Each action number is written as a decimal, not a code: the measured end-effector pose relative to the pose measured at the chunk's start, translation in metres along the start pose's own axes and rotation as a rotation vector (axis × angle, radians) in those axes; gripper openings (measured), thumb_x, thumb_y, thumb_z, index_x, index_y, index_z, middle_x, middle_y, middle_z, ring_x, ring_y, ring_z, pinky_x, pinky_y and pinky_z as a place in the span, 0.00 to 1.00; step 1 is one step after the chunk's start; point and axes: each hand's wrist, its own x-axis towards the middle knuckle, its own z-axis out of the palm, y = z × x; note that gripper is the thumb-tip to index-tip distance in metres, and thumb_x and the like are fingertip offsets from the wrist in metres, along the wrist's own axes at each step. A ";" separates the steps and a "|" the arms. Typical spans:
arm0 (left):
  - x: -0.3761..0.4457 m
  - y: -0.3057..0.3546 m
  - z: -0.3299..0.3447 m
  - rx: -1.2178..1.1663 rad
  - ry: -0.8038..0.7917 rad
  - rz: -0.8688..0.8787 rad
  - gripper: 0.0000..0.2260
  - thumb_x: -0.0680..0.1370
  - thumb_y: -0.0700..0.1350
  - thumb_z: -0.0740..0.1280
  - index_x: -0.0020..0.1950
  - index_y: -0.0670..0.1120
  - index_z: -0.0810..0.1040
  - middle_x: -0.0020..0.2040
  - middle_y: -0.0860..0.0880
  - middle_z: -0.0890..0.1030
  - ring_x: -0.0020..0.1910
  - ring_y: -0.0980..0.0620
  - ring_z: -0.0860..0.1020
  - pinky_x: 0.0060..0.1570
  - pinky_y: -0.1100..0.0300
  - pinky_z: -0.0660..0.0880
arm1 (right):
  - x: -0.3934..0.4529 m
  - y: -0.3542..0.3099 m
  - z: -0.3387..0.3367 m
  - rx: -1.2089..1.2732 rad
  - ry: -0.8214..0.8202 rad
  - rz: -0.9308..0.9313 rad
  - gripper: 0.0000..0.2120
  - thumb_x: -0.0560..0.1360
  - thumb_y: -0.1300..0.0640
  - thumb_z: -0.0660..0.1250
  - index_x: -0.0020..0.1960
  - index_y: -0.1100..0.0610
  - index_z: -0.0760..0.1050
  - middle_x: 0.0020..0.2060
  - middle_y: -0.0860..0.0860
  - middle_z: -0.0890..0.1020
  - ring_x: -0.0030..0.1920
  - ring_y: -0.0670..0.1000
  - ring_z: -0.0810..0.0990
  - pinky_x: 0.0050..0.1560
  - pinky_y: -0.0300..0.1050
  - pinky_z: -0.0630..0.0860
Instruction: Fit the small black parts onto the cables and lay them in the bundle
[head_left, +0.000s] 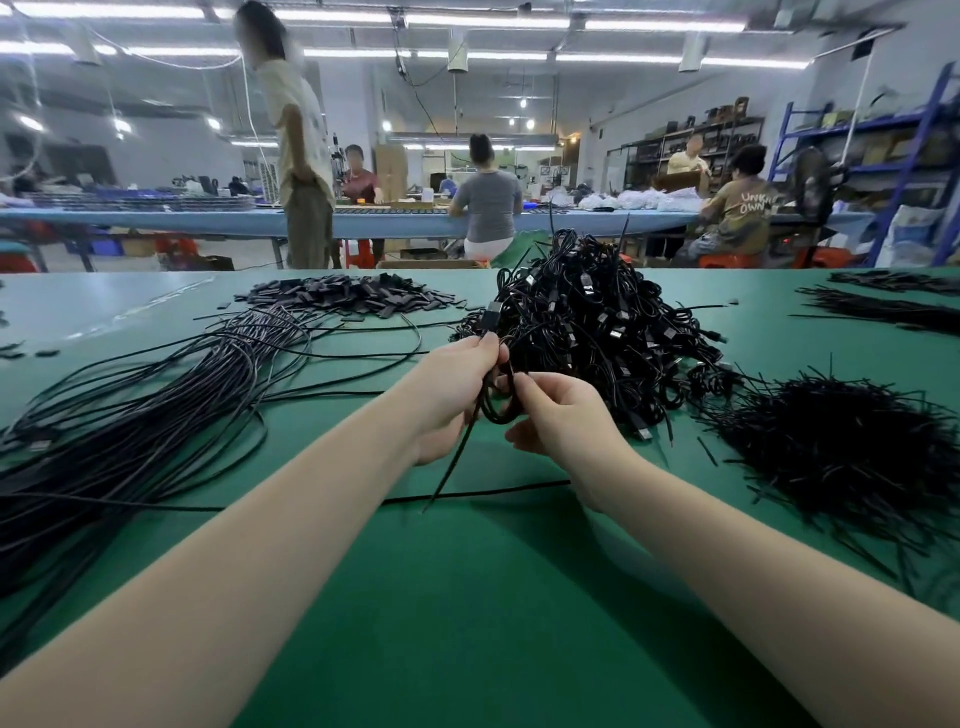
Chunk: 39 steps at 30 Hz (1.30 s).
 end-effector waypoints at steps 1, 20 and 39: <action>0.000 -0.001 0.000 0.021 0.013 0.017 0.13 0.84 0.48 0.54 0.42 0.48 0.71 0.38 0.51 0.70 0.37 0.53 0.66 0.38 0.59 0.62 | 0.000 -0.001 0.001 -0.007 0.001 -0.016 0.12 0.82 0.56 0.57 0.44 0.53 0.77 0.35 0.49 0.78 0.25 0.45 0.76 0.35 0.42 0.75; -0.001 -0.012 0.004 -0.092 -0.074 0.024 0.14 0.83 0.48 0.58 0.41 0.48 0.76 0.43 0.51 0.80 0.44 0.52 0.75 0.55 0.54 0.69 | -0.006 0.002 0.005 -0.720 -0.014 -0.165 0.10 0.80 0.52 0.52 0.48 0.56 0.68 0.43 0.54 0.77 0.43 0.58 0.76 0.41 0.48 0.71; 0.006 -0.052 -0.023 1.555 0.335 1.160 0.04 0.71 0.36 0.70 0.41 0.43 0.77 0.34 0.48 0.75 0.30 0.46 0.75 0.31 0.54 0.71 | 0.009 -0.021 -0.022 -1.203 -0.393 -0.091 0.12 0.83 0.49 0.51 0.47 0.56 0.64 0.47 0.56 0.76 0.41 0.55 0.73 0.41 0.48 0.67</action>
